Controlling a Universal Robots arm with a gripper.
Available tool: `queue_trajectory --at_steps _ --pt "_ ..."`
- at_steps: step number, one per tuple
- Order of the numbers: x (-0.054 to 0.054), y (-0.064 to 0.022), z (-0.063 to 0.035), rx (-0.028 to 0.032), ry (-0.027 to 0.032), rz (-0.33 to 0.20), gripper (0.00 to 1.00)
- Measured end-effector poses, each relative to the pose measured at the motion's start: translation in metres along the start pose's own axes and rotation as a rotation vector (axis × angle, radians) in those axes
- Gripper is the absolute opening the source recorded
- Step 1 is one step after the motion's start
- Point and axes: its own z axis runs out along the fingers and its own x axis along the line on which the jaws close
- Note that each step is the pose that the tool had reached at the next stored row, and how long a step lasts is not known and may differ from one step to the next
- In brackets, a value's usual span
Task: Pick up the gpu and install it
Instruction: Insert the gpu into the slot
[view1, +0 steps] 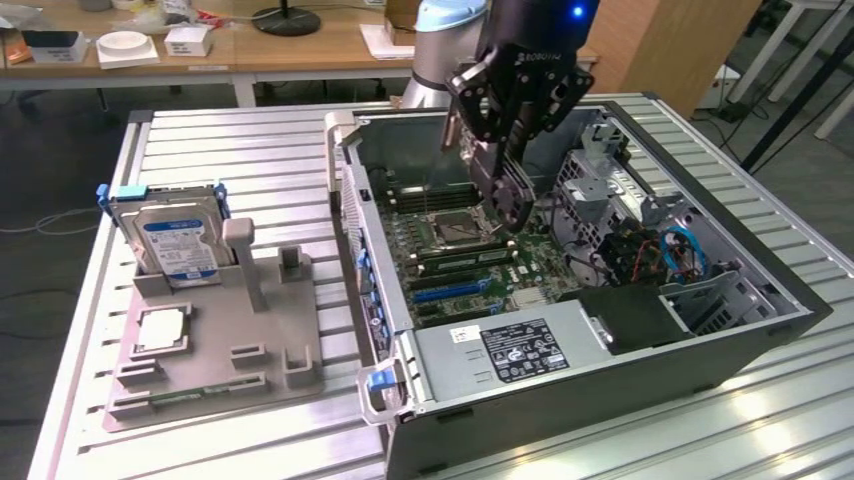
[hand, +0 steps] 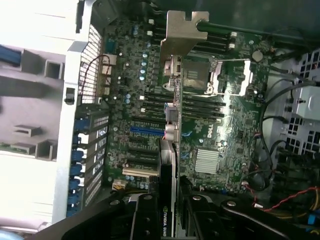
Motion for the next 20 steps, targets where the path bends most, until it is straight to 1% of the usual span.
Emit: queue_trajectory --at_steps 10,11,12,20 --pt "-0.0002 0.0 0.0014 -0.0001 -0.0038 -0.157 0.26" --pt "-0.0002 0.0 0.0016 -0.0001 -0.0041 -0.175 0.26" --pt "-0.0004 0.0 0.0021 -0.0001 -0.0053 -0.226 0.26" --pt "-0.0008 0.0 0.0032 -0.0002 -0.0083 -0.351 0.26"
